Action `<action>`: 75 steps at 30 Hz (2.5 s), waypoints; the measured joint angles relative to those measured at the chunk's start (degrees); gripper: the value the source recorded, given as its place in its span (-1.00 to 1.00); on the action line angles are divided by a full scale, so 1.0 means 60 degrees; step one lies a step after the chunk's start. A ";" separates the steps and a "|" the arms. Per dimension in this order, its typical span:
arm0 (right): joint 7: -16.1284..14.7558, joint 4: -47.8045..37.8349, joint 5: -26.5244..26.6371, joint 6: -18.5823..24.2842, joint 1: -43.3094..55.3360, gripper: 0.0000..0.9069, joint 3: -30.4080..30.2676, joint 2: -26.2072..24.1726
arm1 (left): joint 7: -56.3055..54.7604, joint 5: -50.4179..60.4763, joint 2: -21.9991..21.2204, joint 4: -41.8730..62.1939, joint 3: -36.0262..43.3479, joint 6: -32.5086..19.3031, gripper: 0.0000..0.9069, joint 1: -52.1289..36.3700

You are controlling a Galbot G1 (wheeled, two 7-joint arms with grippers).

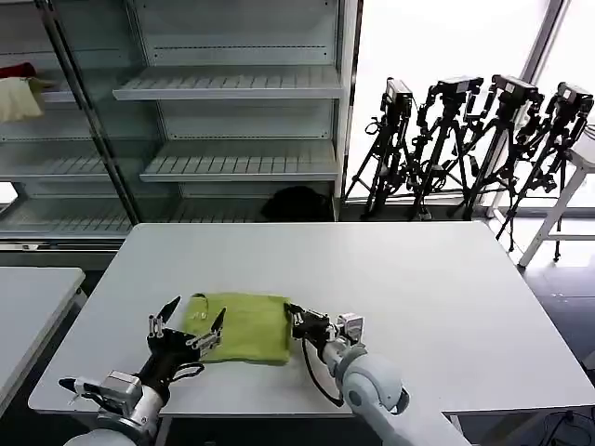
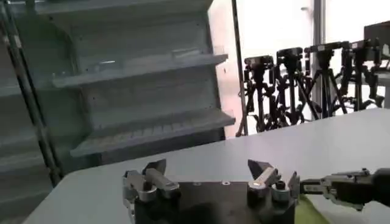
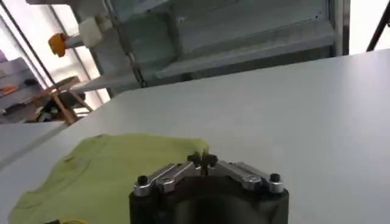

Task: Fold and organize the clothes.

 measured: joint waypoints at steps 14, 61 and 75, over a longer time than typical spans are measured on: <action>-0.0093 0.0209 -0.0017 0.0004 -0.0157 -1.00 0.0307 -0.0194 | -0.0026 0.0010 -0.0057 -0.0013 -0.0067 -0.0064 1.00 0.0162; 0.1413 0.3732 -0.2733 0.4833 -0.8280 1.00 0.6868 -0.3013 | -0.1021 0.1833 -0.1213 0.0177 0.1483 -0.3173 1.00 0.1826; 0.2124 0.4117 -0.4313 0.7780 -1.0763 1.00 0.6824 -0.2486 | -0.1243 0.2590 -0.1538 0.0613 0.1591 -0.5209 1.00 0.2830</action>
